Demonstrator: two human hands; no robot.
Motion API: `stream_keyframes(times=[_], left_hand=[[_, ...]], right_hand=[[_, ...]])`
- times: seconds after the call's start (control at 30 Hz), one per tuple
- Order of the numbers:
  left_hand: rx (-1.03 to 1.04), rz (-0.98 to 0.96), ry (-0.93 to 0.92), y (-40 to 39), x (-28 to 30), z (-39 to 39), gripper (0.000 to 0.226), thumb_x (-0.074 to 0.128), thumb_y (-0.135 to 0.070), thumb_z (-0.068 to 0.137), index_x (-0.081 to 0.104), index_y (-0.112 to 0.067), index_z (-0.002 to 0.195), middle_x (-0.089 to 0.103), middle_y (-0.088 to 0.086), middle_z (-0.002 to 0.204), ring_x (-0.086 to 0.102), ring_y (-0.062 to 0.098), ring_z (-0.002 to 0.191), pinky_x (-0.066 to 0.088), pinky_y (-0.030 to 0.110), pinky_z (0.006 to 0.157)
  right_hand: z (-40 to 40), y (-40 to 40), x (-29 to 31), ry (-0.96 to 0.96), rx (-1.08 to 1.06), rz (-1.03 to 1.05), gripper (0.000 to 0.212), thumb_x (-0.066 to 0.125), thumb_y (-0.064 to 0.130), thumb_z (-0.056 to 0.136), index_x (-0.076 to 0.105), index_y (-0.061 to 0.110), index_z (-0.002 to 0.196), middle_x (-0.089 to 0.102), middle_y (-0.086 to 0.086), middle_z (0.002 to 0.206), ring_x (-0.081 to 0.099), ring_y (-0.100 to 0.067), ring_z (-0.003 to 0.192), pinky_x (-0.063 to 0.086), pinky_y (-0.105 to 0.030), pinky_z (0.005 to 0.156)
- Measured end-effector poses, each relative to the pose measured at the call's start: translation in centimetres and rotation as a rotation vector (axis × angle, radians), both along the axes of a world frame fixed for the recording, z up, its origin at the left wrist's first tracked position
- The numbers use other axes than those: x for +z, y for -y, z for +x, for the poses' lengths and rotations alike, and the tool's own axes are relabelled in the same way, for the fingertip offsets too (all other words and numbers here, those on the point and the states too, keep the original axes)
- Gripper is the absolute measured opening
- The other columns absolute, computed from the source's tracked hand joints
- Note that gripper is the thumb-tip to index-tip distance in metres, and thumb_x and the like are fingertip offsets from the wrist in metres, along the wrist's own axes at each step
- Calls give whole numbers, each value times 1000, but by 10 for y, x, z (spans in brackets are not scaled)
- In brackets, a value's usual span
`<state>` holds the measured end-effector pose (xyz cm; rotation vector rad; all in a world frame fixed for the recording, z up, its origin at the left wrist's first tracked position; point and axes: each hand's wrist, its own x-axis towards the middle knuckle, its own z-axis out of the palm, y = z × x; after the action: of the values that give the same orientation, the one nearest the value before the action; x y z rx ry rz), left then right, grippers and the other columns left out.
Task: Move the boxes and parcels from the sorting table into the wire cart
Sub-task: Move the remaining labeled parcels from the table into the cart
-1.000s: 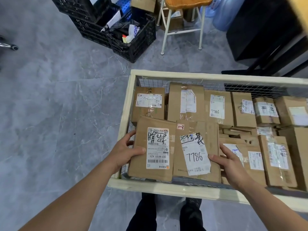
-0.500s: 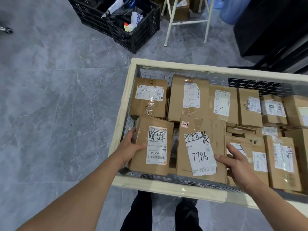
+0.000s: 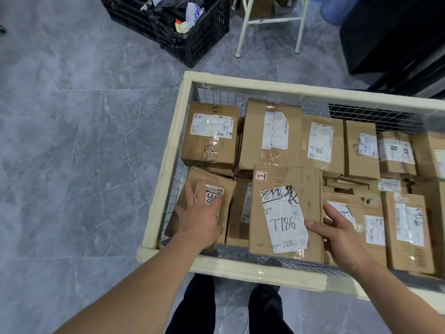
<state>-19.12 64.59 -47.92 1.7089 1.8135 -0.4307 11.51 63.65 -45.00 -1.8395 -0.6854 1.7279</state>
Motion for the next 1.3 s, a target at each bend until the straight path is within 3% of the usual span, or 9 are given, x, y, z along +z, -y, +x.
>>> stream_keyframes(times=[0.27,0.5,0.73,0.87,0.93,1.0,1.1,1.2,1.3], left_hand=[[91,-145,-53,-4,-6,-3,116,81,-39,79,-4,-43,157,-33,9,161,-25,50,146,23,75,111],[171,-121,-83,1,-10,7,118,80,-27,79,-7,-37,157,-35,14,159,-20,53,146,27,74,107],[141,-131,-105,5,-13,-3,116,81,-31,80,-5,-36,157,-38,14,158,-19,52,147,45,67,101],[115,-165,-117,4,-7,-2,111,79,-29,84,-4,-32,159,-35,14,160,-17,52,148,47,62,102],[130,-147,-105,4,-2,-6,98,74,-26,88,7,-26,159,-24,13,164,-9,49,150,45,59,106],[142,-43,2,1,7,-8,72,67,-25,93,31,-18,154,10,16,166,18,41,149,43,47,109],[363,113,297,-2,26,-6,43,60,-27,99,57,-14,140,58,7,140,57,24,123,46,33,101],[650,122,604,-2,46,0,34,56,-36,101,64,-23,132,69,-7,121,64,13,109,53,39,98],[802,91,828,4,55,2,17,57,-33,101,70,-31,111,73,-15,104,67,2,99,56,31,88]], right_hand=[[-2,4,-2,-22,-1,21,65,68,1,86,56,32,143,76,-11,113,72,-38,105,54,-59,95],[-7,11,0,-78,-8,39,66,65,-4,88,55,32,142,76,-11,114,73,-34,102,59,-48,87],[-13,10,1,-113,10,32,95,88,18,61,51,31,147,75,-12,117,72,-37,105,54,-63,95],[-17,8,1,-131,-5,46,95,86,26,58,52,32,146,74,-13,117,71,-37,106,55,-62,94],[-20,7,2,-128,-2,58,90,84,23,61,54,35,145,75,-11,115,71,-36,106,57,-56,90],[-24,5,4,-130,-1,70,85,80,22,65,54,37,144,76,-9,113,72,-34,105,58,-54,89],[-31,3,5,-121,-3,56,87,81,23,65,52,39,145,77,-7,110,73,-33,103,58,-51,88],[-42,0,8,-123,15,52,85,82,24,66,53,39,145,77,-7,109,73,-33,103,58,-47,82],[-52,-3,8,-124,45,57,71,81,13,81,55,39,142,77,-7,108,73,-32,102,59,-45,80]])
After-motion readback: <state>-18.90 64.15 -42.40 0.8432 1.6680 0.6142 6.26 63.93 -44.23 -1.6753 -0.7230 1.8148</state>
